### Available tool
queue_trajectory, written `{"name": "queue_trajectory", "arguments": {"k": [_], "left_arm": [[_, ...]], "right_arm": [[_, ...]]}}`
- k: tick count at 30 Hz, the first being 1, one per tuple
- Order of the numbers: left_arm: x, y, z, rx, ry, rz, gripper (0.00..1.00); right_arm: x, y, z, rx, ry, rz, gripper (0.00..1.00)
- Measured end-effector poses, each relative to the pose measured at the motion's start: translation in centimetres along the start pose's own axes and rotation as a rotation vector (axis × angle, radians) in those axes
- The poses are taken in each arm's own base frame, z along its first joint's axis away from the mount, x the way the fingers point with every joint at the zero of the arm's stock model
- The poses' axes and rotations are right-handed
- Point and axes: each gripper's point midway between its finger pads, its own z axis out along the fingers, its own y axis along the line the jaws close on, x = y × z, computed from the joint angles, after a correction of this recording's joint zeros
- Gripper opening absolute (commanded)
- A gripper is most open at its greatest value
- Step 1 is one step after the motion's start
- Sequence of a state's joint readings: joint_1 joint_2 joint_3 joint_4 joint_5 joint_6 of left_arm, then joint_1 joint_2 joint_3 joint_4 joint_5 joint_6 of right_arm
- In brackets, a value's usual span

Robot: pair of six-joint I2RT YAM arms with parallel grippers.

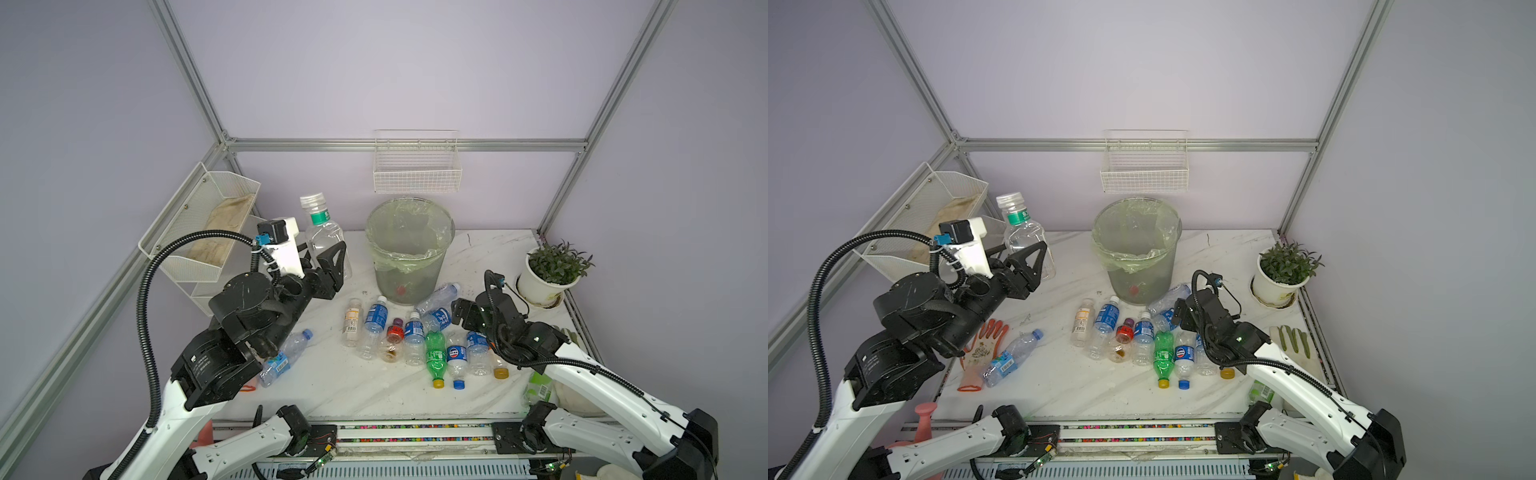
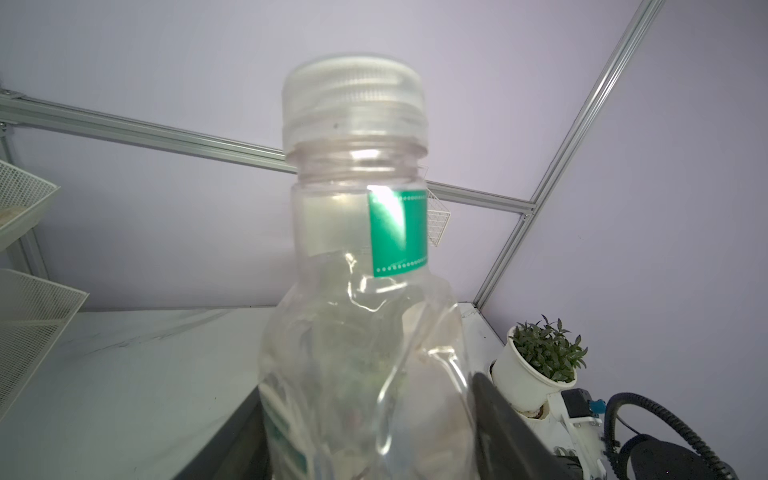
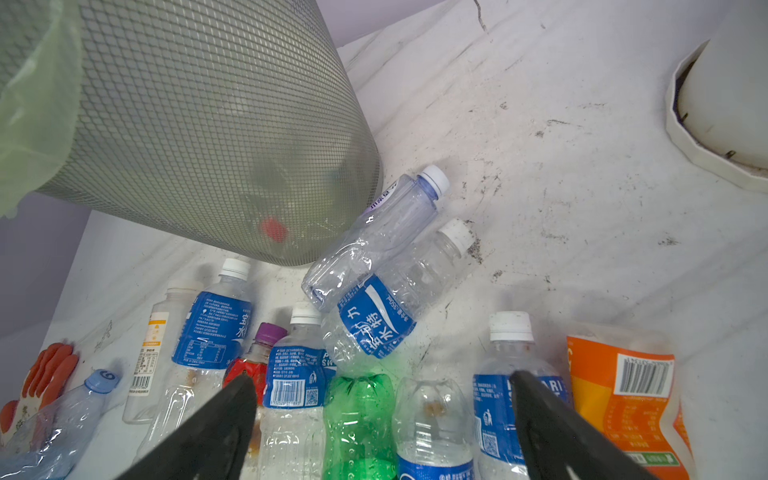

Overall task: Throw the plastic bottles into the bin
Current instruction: 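Lift the green-labelled bottle with the left gripper up toward the bin, then hold the green-labelled bottle over the bin and open the left gripper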

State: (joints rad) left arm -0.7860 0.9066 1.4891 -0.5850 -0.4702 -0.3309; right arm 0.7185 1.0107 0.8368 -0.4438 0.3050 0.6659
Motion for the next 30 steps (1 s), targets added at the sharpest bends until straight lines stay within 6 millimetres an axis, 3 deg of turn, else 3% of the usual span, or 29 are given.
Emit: {"name": "queue_trajectory", "arguments": {"k": [5, 14, 20, 30], "left_arm": [[-0.8, -1.6, 1.5, 0.044, -0.034, 0.025, 0.37], [-0.2, -4.7, 5.6, 0.104, -0.037, 0.110, 0.37], [-0.8, -7.1, 8.2, 0.151, -0.052, 0.128, 0.38], [-0.6, -10.7, 13.8, 0.188, -0.059, 0.168, 0.41]], "right_arm": [[0.2, 0.1, 0.1, -0.010, 0.007, 0.007, 0.97], [0.8, 0.6, 0.2, -0.036, 0.036, 0.008, 0.97], [3.0, -0.3, 0.6, -0.043, 0.091, 0.004, 0.97], [3.8, -1.0, -1.4, -0.112, 0.085, 0.070, 0.97]]}}
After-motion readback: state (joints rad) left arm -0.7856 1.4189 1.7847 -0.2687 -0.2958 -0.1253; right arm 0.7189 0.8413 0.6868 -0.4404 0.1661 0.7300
